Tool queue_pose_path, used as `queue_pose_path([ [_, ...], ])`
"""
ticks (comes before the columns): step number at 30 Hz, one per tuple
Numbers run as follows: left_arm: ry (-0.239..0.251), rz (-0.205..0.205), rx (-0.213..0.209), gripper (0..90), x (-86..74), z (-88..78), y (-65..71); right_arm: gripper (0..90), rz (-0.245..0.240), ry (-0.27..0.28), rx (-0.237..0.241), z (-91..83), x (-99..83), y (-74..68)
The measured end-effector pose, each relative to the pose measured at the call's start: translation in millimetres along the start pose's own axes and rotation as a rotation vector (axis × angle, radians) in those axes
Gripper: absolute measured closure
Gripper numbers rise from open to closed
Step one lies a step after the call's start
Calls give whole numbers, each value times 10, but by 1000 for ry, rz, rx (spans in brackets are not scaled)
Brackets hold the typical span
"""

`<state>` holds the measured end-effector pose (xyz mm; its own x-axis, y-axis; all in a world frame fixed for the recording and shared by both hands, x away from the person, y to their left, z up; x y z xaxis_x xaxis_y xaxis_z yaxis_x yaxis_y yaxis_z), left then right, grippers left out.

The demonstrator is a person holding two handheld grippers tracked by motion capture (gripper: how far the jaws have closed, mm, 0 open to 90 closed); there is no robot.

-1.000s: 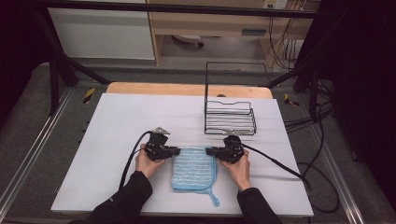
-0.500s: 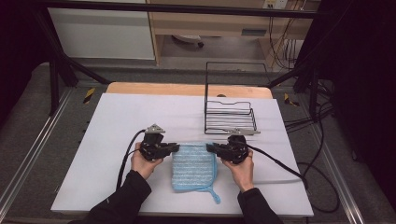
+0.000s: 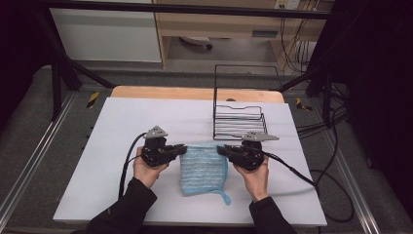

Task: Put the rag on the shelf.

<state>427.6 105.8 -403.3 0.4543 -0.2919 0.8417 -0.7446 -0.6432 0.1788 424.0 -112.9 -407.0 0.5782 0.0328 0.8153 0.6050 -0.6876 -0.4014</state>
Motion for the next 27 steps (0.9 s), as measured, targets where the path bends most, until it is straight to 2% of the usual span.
queue_pose_path([
  [6, 31, 25, 4, 827, 84, -51, 70, 801, -11, 30, -1, -93, 76, -48],
  [13, 81, 61, 3, 827, 236, -122, 165, 803, -54, 76, -19, -250, 206, -111],
  [22, 153, 83, 4, 828, 500, -192, 266, 804, -96, 139, -47, -458, 383, -212],
  [27, 194, 109, 15, 828, 683, -202, 337, 804, -122, 189, -75, -577, 521, -235],
])
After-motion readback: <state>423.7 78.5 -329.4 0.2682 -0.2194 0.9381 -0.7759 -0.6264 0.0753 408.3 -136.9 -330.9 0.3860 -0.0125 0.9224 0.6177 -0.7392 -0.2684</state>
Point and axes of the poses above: each handheld gripper's, and its own axes: z roughly forward along the jaws, x roughly out of its top, y roughly to its right, the point moved 6 cm from there along z, roughly forward along the jaws, and after that the axes turned 6 degrees about z, right-handed, at the moved point
